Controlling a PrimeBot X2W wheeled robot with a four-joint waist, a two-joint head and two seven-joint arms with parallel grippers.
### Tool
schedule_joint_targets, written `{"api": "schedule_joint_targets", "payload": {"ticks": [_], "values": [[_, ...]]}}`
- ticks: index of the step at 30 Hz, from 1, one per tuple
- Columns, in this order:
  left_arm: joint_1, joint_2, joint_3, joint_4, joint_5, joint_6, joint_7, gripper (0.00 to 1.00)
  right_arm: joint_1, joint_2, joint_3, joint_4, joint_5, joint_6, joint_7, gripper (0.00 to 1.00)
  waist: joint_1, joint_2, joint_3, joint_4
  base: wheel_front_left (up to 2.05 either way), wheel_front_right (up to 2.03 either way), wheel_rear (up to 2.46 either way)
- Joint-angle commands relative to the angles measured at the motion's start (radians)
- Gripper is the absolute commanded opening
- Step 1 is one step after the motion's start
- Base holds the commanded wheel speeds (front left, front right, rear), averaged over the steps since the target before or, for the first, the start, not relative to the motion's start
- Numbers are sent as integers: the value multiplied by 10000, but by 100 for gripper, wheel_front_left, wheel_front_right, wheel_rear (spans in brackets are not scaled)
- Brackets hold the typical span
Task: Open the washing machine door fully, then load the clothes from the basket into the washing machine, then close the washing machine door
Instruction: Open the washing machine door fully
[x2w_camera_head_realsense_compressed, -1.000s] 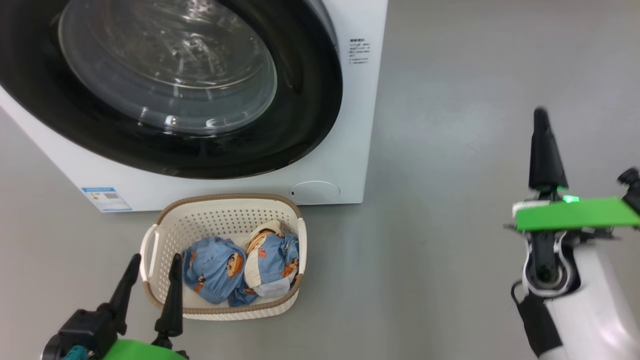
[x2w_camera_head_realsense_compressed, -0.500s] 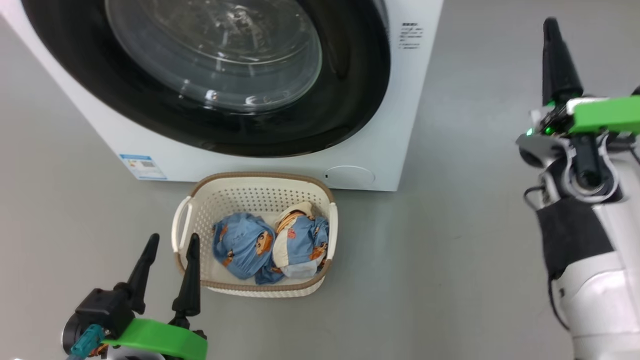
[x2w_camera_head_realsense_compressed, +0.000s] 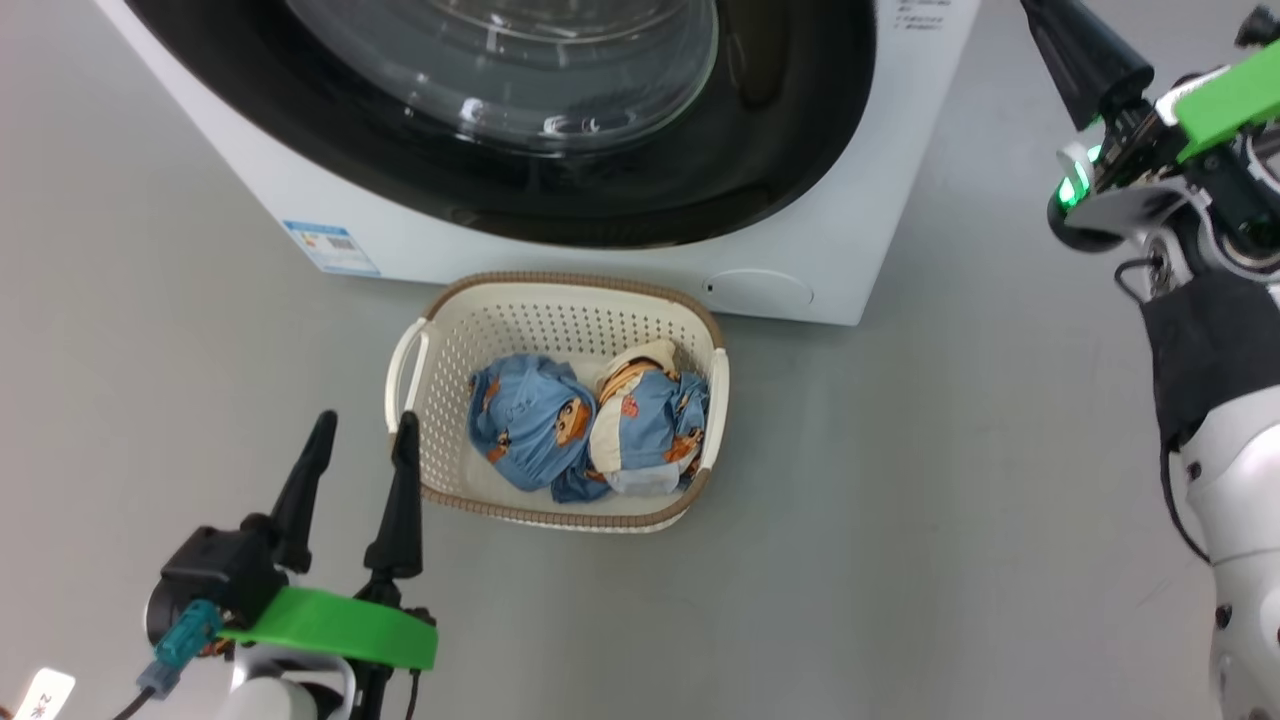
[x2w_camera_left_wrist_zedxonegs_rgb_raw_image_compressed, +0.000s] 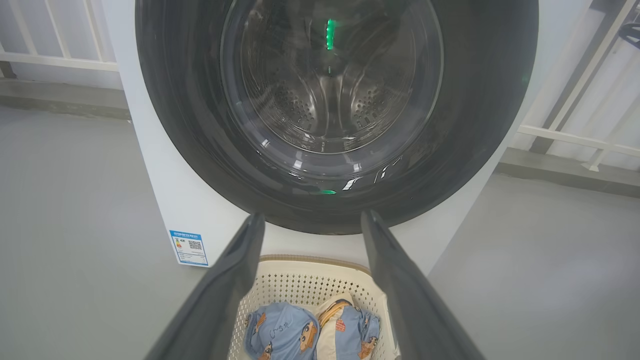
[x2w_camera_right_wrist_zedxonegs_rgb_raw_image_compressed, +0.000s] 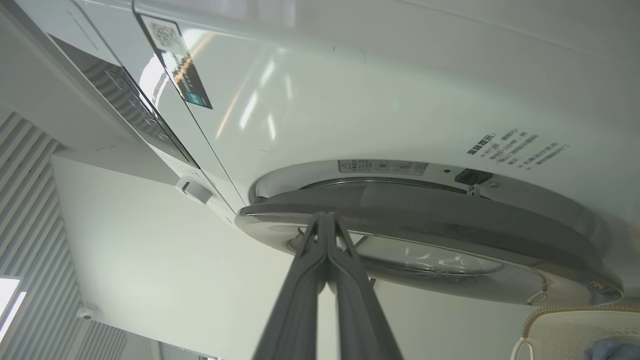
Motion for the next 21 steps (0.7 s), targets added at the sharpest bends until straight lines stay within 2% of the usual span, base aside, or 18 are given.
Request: {"api": "schedule_joint_targets", "payload": {"ticks": [1, 6, 11, 21], "values": [[-415, 109, 211, -331, -99, -16, -65, 100, -503, 15, 181, -115, 76, 17, 295, 0, 0, 0, 392, 229, 0, 0, 0], [-676, 89, 45, -460, -169, -16, -65, 100, -1102, -131, 269, 308, 75, 17, 910, 0, 0, 0, 734, 320, 0, 0, 0], [-996, 77, -108, -572, -249, -16, -65, 100, -1891, -432, 301, 682, -218, 17, 1058, 0, 0, 0, 1204, 464, 0, 0, 0], [-1258, 64, -261, -631, -346, -16, -65, 100, -2723, -565, 570, 1429, -385, 17, 1821, 0, 0, 0, 1686, 616, 0, 0, 0]]}}
